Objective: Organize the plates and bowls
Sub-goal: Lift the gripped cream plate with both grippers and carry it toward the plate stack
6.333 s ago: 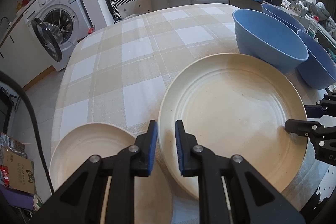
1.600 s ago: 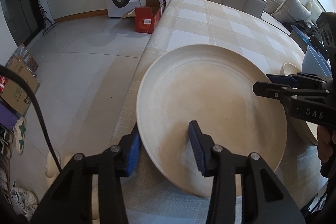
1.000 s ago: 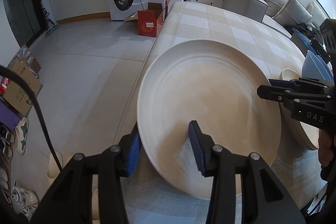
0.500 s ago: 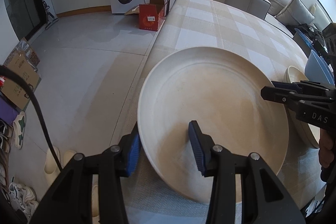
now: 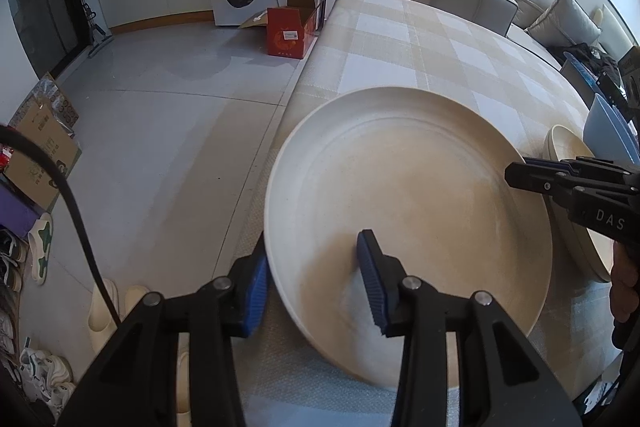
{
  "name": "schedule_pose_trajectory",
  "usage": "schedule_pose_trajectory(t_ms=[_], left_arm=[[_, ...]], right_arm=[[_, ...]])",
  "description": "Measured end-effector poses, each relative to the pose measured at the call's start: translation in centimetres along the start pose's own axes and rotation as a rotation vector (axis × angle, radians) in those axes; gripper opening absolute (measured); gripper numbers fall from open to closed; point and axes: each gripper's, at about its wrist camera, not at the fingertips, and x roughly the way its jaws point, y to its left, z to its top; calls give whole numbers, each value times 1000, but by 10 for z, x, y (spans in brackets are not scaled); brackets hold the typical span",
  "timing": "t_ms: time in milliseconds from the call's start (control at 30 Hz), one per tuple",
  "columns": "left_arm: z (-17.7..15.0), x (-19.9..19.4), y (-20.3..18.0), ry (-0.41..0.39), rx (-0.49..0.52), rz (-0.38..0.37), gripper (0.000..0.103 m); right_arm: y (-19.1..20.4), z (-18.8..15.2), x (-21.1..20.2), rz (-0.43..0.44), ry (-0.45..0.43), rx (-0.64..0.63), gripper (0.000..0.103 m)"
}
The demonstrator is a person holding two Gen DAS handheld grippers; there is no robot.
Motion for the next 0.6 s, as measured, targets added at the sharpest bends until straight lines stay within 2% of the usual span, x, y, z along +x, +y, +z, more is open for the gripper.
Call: schedule_pose_trajectory(t_ms=[600], left_arm=[[7,-21,-5,-39,15,8,40]], right_arm=[[4,3,-29,-19,-44,2,14]])
